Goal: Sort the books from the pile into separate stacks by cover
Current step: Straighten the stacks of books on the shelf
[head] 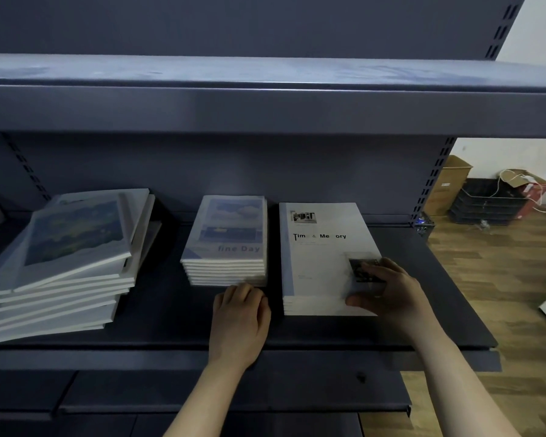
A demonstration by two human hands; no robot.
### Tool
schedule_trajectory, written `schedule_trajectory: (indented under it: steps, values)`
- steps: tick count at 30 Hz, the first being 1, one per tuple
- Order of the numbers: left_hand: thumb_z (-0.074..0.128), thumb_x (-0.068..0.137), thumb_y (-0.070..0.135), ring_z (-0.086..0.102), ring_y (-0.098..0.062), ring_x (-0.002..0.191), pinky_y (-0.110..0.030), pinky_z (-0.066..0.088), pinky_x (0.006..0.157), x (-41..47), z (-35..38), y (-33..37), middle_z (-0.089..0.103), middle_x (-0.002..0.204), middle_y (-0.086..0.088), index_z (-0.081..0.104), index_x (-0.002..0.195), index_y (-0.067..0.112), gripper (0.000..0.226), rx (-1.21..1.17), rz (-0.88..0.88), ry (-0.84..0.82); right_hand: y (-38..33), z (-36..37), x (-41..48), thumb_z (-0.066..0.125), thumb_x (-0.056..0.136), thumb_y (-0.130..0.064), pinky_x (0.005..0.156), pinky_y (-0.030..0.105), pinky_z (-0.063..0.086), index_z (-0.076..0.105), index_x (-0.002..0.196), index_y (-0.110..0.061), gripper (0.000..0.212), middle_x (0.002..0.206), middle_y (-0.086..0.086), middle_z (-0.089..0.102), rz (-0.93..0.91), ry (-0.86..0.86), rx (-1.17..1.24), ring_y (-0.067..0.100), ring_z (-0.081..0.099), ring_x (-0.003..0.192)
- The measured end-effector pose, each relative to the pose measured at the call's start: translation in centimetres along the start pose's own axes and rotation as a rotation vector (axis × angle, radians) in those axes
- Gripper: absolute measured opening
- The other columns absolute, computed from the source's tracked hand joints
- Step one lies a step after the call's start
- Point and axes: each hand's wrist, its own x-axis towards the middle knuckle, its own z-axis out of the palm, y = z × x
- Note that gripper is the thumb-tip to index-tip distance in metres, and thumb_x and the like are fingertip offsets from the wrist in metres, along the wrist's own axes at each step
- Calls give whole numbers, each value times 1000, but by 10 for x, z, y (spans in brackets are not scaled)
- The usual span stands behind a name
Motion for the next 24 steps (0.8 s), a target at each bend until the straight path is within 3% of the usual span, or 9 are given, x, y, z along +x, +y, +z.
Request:
schedule_trajectory:
  steps: [5, 15, 24]
  values:
    - [33, 91, 31, 53, -14, 78, -31, 42, 73, 1, 0, 1, 58, 84, 6, 63, 79, 19, 34, 3, -4, 2, 0, 2, -1, 83, 62, -43, 106, 39, 33, 51, 134, -21, 81, 148, 2, 36, 21, -1, 6, 25, 37, 134]
    - [33, 90, 31, 52, -14, 78, -30, 41, 73, 1, 0, 2, 57, 85, 5, 63, 80, 19, 34, 7, -10, -8, 3, 9, -5, 79, 54, -58, 106, 42, 37, 58, 128, -23, 84, 144, 7, 44, 62, 85, 21, 26, 40, 133]
    - [32, 88, 30, 55, -16, 79, -31, 43, 71, 1, -3, 4, 60, 88, 4, 66, 82, 19, 36, 3, 6, -22, -7, 11, -10, 79, 68, -44, 105, 36, 32, 56, 130, -17, 72, 145, 7, 38, 73, 71, -18, 27, 33, 134]
